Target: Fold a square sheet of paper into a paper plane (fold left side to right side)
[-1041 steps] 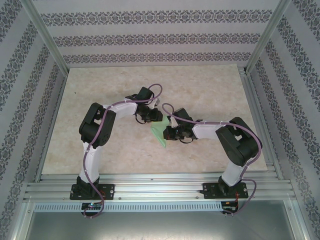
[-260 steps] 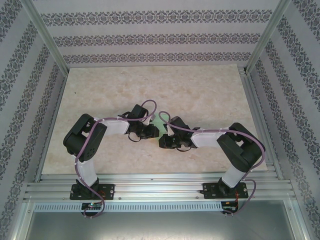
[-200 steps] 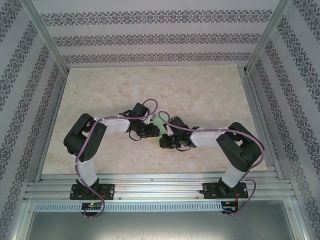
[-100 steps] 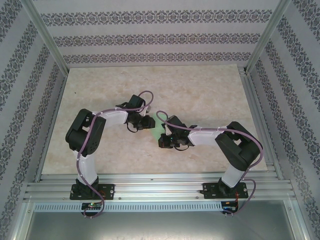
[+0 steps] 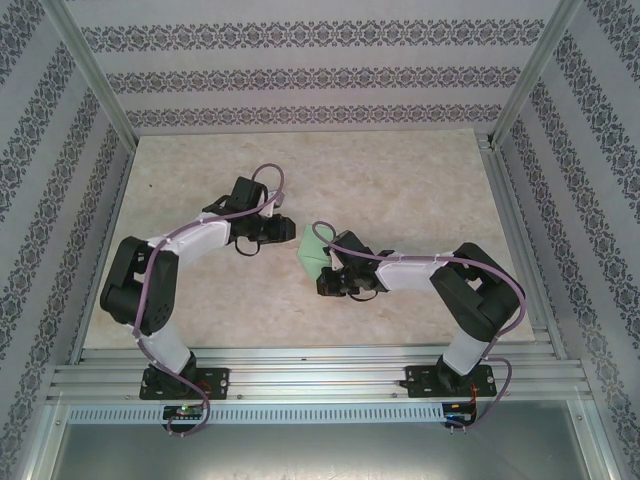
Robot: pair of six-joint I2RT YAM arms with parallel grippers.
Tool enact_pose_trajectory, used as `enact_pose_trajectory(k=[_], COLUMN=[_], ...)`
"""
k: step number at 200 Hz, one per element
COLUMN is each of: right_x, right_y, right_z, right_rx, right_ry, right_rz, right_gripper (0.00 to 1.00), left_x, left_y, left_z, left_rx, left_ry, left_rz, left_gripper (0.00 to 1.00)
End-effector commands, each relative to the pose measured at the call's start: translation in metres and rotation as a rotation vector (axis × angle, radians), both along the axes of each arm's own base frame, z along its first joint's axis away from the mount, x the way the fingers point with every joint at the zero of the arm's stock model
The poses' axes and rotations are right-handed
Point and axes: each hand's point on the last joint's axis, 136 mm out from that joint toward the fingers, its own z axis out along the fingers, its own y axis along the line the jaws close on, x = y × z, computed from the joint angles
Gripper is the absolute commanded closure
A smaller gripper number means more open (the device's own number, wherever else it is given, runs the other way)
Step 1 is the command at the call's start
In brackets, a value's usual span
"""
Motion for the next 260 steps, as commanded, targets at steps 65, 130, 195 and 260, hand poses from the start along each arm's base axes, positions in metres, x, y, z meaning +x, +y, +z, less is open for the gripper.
enact_pose_trajectory(k=[65, 130, 195, 260], right_x=[-0.042, -0.034, 0.006, 0.027], right_y=[-0.047, -0.039, -0.003, 0.007], right_z=[-0.049, -0.035, 0.049, 0.042], right_rx=[-0.229, -0.184, 0.110, 0.111], right_ry=[0.174, 0.140, -0.004, 0.038], right_rz=[0.000, -0.020, -0.242, -0.435], right_gripper=[0.97, 0.97, 0.97, 1.00], left_x=[-0.042, -0.034, -0.044, -0.046], left_y=[-0.061, -0.046, -0.038, -0.038], left_z=[-0.038, -0.082, -0.098, -0.100], left_rx=[-0.071, 0.080, 0.100, 0.090], left_ry=[0.093, 0.134, 0.166, 0.166], left_rz=[-0.228, -0.192, -0.173, -0.163], left_gripper=[0.71, 0.72, 0.72, 0.73])
